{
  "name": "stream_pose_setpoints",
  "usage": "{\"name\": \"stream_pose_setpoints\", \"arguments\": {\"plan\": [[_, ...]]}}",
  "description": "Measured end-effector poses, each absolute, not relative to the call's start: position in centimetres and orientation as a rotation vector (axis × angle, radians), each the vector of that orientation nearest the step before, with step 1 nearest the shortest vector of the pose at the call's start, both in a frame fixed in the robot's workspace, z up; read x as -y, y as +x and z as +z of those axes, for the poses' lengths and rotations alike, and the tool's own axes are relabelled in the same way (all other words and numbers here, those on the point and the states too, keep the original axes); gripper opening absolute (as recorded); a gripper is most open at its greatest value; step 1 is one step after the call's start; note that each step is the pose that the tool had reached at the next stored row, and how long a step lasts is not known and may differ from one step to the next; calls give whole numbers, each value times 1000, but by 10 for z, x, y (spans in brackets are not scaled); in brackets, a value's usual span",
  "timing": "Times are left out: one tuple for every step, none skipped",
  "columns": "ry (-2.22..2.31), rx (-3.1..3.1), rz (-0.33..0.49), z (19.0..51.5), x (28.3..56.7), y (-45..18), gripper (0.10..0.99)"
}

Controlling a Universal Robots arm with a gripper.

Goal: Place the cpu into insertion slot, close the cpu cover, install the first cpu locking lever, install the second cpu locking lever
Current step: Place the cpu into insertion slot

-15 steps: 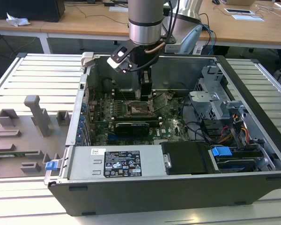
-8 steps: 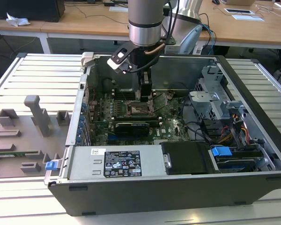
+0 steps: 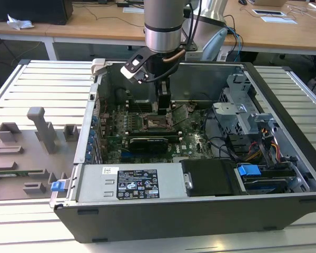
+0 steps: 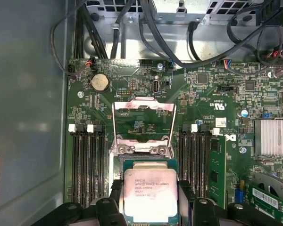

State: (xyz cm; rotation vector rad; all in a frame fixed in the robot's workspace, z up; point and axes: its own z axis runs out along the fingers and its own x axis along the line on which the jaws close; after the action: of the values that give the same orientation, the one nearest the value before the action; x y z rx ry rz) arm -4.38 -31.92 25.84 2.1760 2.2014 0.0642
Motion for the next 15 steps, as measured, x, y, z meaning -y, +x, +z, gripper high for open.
{"name": "stream_pose_setpoints", "arguments": {"plan": [[2176, -2201, 64, 258, 319, -44, 541], [2176, -2201, 64, 257, 319, -44, 541], [2176, -2201, 64, 257, 319, -44, 541], [2176, -2201, 64, 256, 319, -44, 541], [2176, -2201, 64, 256, 319, -44, 541], [2176, -2201, 64, 256, 319, -44, 541], [2176, -2201, 64, 255, 319, -44, 541], [2176, -2201, 64, 255, 319, -44, 541], [2176, -2201, 64, 254, 319, -44, 541], [2176, -2201, 64, 253, 319, -44, 541], [2176, -2201, 64, 252, 319, -44, 541], [2176, -2201, 64, 250, 319, -44, 541], [2176, -2201, 64, 248, 319, -44, 541], [2176, -2201, 64, 247, 319, -44, 541], [2176, -2201, 64, 246, 318, -44, 541]]}}
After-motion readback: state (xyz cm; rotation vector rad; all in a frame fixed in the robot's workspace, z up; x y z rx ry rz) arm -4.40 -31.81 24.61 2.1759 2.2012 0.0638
